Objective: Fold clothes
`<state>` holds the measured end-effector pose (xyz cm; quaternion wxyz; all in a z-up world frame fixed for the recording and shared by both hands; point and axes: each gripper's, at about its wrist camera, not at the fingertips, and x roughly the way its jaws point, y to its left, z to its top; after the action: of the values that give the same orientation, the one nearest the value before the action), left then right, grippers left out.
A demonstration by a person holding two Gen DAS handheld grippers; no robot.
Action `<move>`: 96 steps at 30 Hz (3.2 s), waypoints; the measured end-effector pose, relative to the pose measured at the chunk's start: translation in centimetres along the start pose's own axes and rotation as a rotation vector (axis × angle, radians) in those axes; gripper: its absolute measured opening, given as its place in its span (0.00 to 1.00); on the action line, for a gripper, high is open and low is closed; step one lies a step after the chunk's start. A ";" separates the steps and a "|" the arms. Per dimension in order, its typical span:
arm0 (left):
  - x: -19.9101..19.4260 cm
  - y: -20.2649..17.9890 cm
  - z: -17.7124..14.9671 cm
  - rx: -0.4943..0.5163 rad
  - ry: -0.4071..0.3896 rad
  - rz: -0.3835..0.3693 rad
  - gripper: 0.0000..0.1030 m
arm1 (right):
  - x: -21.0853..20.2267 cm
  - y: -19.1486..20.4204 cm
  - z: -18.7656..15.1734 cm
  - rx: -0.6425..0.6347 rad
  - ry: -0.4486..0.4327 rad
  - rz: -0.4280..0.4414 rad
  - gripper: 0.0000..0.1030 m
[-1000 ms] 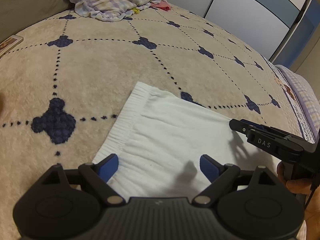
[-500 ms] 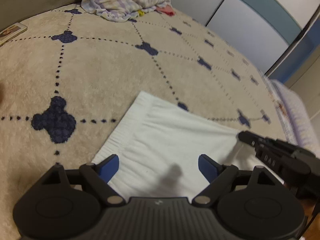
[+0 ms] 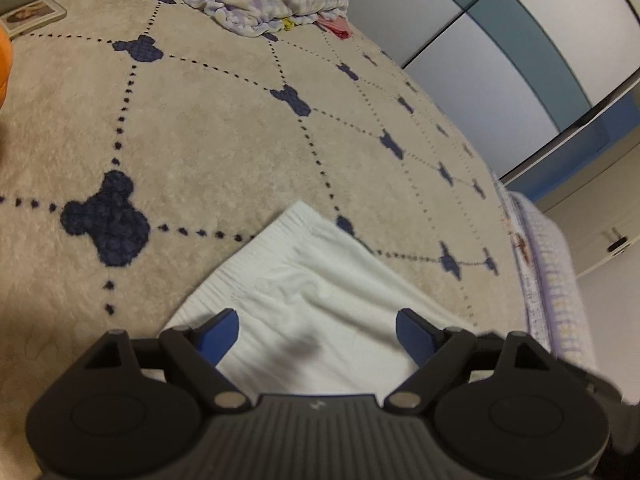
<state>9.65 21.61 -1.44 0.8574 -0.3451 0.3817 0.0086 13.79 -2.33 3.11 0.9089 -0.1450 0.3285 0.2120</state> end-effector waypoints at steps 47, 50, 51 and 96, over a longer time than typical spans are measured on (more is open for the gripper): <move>3.1 -4.4 -0.5 0.087 -0.002 0.030 0.61 | 0.5 -0.6 -4.7 0.360 0.163 0.236 0.29; 2.9 -4.0 -0.3 0.066 0.008 0.006 0.61 | 1.7 -0.5 -4.7 0.380 0.144 0.241 0.29; 2.9 -3.9 -0.3 0.056 0.014 -0.006 0.61 | 2.0 -0.5 -4.8 0.384 0.144 0.237 0.29; 4.0 -5.5 -1.6 0.343 0.048 0.087 0.43 | 2.5 5.5 -4.7 0.226 0.139 0.453 0.05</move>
<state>12.99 15.47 -1.59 0.8932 -0.1772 0.4124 -0.0278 10.36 1.23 -2.72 0.8238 0.0204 0.4360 0.3617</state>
